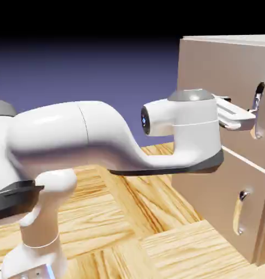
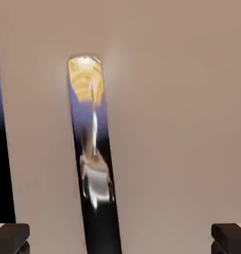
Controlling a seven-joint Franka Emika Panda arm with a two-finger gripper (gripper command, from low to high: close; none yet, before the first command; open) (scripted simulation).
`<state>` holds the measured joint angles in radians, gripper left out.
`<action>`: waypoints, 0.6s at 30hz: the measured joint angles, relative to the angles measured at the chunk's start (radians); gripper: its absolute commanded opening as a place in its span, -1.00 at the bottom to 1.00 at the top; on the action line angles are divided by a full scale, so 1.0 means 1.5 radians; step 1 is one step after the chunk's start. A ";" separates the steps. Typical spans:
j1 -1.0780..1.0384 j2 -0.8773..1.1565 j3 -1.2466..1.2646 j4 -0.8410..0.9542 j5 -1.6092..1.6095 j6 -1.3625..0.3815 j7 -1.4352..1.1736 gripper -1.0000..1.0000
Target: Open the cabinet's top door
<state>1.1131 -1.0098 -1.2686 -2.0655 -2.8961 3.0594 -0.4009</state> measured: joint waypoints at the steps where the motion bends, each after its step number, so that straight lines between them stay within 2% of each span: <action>1: 0.000 0.000 0.000 0.000 0.000 0.000 0.000 0.00; 5: 0.097 0.017 -0.053 0.077 -0.001 -0.006 -0.003 0.00; 6: 0.118 0.021 -0.065 0.094 -0.001 -0.008 -0.003 -1.00; 8: 0.119 0.021 -0.065 0.094 -0.001 -0.008 -0.003 -1.00; 18: -0.123 0.057 0.087 -0.120 0.057 -0.130 0.035 -1.00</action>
<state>0.9285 -0.9237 -1.1388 -2.2449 -2.8108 2.8638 -0.3488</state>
